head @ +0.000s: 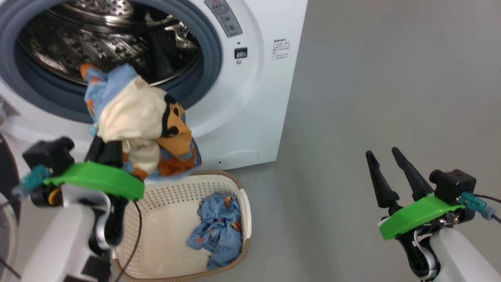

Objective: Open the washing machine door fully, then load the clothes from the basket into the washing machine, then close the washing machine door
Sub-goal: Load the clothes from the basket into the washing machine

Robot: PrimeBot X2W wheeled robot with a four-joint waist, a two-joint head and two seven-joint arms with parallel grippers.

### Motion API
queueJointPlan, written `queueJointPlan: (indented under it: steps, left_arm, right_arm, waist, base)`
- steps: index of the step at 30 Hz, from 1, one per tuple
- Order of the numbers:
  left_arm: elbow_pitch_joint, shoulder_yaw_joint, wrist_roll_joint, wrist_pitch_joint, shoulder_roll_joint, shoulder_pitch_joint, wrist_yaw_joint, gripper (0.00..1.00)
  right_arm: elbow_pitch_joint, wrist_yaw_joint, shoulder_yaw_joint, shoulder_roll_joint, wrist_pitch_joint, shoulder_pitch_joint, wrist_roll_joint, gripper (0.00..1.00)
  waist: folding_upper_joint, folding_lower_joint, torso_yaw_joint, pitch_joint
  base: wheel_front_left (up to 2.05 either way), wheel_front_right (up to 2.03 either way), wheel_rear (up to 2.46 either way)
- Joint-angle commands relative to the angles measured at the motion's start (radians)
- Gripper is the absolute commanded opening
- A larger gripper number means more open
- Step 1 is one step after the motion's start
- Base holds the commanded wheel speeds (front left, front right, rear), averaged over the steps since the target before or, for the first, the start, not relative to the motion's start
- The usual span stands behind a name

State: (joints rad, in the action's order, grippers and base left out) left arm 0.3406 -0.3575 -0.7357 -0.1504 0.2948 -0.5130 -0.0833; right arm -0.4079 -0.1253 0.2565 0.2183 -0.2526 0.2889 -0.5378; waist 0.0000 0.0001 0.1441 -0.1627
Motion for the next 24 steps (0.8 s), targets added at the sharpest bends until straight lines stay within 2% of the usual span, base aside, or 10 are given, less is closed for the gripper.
queueJointPlan:
  steps: [1,8,18,24]
  left_arm:
    - [0.001,0.036,0.013,0.004,0.033,-0.064,0.007,0.0]
    - [0.195,0.056,0.014,0.003,0.035,-0.277,0.032,0.0]
    - [0.488,0.065,0.03,-0.056,0.042,-0.587,0.111,0.0]
    - [0.596,0.044,0.068,-0.071,0.055,-0.72,0.12,0.0]
  right_arm:
    - [0.028,-0.005,0.018,0.011,-0.009,0.032,0.001,1.0]
    - [0.055,-0.005,0.023,0.006,-0.009,0.078,0.004,1.0]
    - [0.099,-0.005,0.012,-0.019,-0.009,0.138,0.021,1.0]
    - [0.114,-0.005,0.012,-0.04,-0.009,0.159,0.029,1.0]
  waist:
    - [0.0,-0.0001,0.026,-0.047]
    - [0.0,-0.0001,0.071,-0.173]
    - [0.0,-0.0001,0.127,-0.363]
    - [0.0,-0.0001,0.15,-0.44]
  base:
    - [0.0,0.0,0.0]
    - [0.0,0.0,0.0]
    - [0.0,0.0,0.0]
    - [0.0,0.0,0.0]
